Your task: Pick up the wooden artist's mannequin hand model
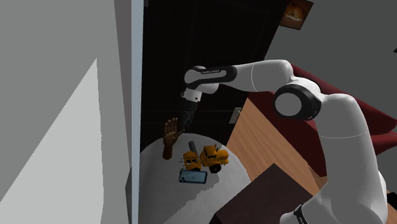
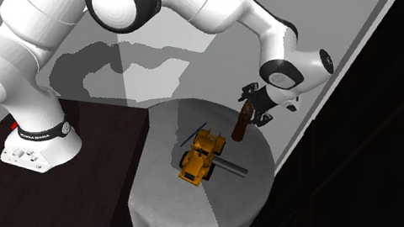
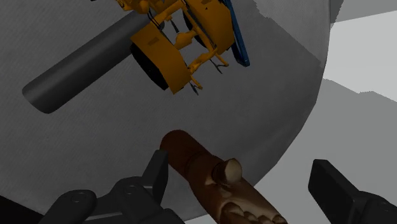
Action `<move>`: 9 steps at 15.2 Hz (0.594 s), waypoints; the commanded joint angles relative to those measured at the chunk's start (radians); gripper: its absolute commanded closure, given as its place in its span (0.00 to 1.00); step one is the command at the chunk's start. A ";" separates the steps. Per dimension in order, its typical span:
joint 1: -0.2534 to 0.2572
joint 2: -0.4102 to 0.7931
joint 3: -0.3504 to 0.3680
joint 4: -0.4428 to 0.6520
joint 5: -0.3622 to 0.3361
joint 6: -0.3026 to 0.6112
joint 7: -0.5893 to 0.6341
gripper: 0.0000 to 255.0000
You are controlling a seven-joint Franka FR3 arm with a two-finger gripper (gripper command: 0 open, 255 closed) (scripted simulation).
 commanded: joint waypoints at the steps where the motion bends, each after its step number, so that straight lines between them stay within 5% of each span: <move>1: 0.001 0.006 0.000 -0.005 0.001 0.011 -0.004 0.00; 2: 0.001 0.006 0.000 -0.005 0.001 0.011 -0.004 0.00; 3: 0.001 0.006 0.000 -0.005 0.001 0.011 -0.004 1.00; 9: 0.001 0.006 0.000 -0.005 0.001 0.011 -0.004 1.00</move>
